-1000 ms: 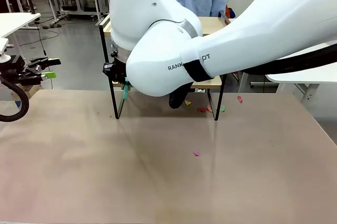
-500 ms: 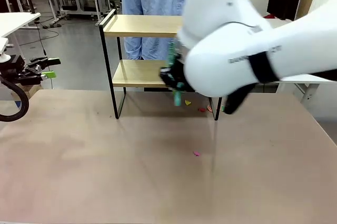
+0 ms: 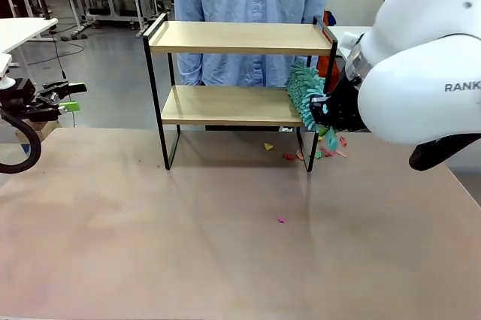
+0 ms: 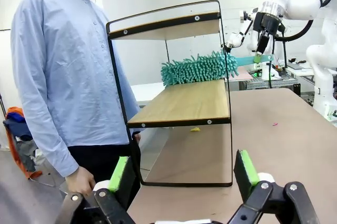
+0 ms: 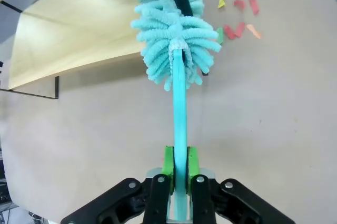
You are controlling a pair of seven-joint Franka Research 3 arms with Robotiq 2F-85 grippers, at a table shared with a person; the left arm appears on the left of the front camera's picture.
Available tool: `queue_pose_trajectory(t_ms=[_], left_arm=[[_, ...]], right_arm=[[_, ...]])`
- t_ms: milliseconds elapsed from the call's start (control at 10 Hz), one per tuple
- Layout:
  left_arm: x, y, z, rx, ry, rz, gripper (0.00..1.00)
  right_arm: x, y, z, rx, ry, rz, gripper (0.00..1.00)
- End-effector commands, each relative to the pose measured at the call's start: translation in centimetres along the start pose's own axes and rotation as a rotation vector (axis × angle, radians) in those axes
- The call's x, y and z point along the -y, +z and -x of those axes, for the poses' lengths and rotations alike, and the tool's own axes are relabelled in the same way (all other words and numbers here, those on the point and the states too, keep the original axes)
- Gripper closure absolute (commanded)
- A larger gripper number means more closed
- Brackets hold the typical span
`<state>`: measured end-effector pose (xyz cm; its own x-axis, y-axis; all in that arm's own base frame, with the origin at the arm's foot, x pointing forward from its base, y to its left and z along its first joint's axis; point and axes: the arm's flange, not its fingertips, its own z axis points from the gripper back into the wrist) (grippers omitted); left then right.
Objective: Clean the shelf.
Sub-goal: Clean the specific section of the Shelf indicated by the human with the Duster.
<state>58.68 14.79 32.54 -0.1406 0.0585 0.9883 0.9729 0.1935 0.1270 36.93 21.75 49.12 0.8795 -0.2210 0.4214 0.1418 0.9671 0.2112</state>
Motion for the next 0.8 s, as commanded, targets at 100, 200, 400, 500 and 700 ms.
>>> queue_pose_trajectory(t_ms=[100,200,400,500,700], left_arm=[[0.3,-0.1,-0.3,-0.004,-0.008,0.008,0.0],[0.3,-0.1,-0.3,-0.004,-0.008,0.008,0.0],[0.3,-0.1,-0.3,-0.004,-0.008,0.008,0.0],[0.3,-0.1,-0.3,-0.004,-0.008,0.008,0.0],[0.3,-0.1,-0.3,-0.004,-0.008,0.008,0.0]], right_arm=[[-1.4,-1.6,-0.1,-0.026,-0.03,0.012,0.87],[-1.4,-1.6,-0.1,-0.026,-0.03,0.012,0.87],[-0.3,0.6,0.6,0.007,0.118,-0.052,0.87],[0.5,2.2,0.8,0.013,0.218,-0.111,0.87],[0.4,4.2,2.6,-0.068,0.466,-0.277,0.87]])
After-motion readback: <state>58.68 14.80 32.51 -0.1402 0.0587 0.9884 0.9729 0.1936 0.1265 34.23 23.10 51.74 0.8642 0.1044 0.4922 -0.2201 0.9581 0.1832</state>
